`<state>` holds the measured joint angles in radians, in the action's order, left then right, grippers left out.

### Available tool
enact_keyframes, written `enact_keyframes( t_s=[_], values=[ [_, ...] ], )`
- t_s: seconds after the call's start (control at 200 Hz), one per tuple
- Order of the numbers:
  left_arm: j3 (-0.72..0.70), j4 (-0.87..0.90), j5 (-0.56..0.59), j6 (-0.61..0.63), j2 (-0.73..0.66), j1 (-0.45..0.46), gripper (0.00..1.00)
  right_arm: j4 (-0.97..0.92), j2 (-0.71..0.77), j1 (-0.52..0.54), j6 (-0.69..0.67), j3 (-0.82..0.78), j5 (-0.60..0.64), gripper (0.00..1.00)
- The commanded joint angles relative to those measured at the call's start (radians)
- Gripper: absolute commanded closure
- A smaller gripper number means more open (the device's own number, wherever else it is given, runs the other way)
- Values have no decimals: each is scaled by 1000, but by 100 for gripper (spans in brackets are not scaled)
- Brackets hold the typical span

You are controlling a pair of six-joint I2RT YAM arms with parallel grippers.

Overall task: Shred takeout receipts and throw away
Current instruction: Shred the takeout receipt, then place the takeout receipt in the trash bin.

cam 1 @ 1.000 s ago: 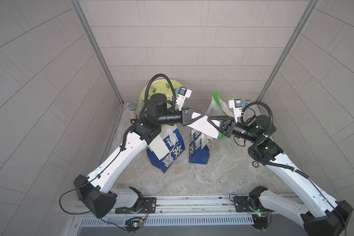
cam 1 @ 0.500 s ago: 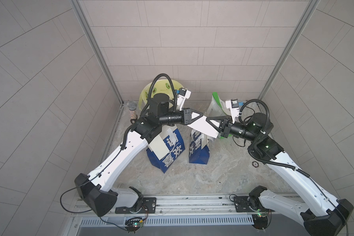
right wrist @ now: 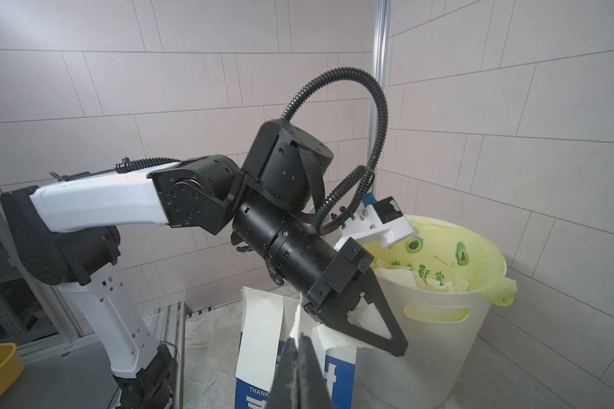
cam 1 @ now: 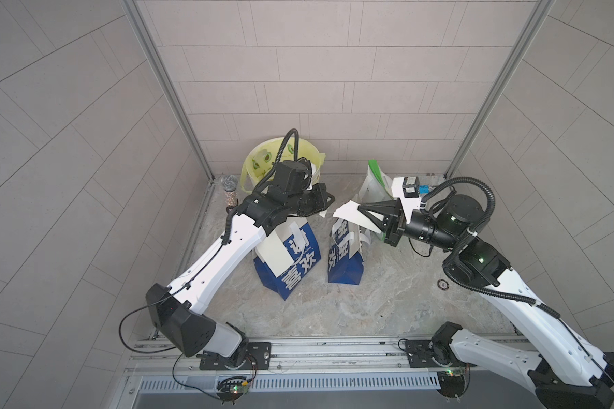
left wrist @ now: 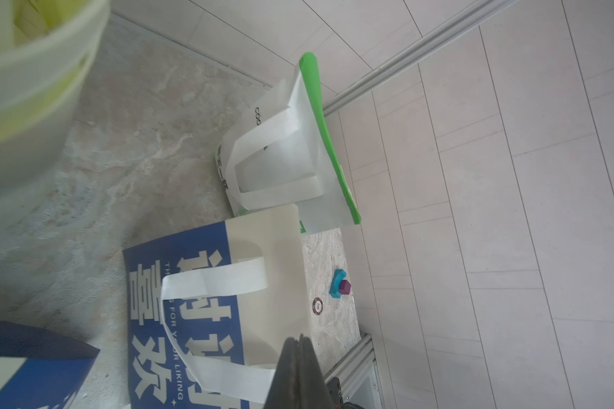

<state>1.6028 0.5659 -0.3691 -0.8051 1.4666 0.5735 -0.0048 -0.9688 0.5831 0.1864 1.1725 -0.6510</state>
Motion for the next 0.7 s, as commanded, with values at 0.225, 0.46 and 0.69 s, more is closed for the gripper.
enact_keyframes(
  t_s=[0.225,0.46,0.69],
  values=[
    [304,49,299,308,81,-123,100,98,110,4,0,-125,337,100],
    [473,77,446,470,317,-223,99,97,124,3,42,-158,375,100],
    [617,124,520,493,511,-275,52,22,121,3,38,-121,401,100]
  ],
)
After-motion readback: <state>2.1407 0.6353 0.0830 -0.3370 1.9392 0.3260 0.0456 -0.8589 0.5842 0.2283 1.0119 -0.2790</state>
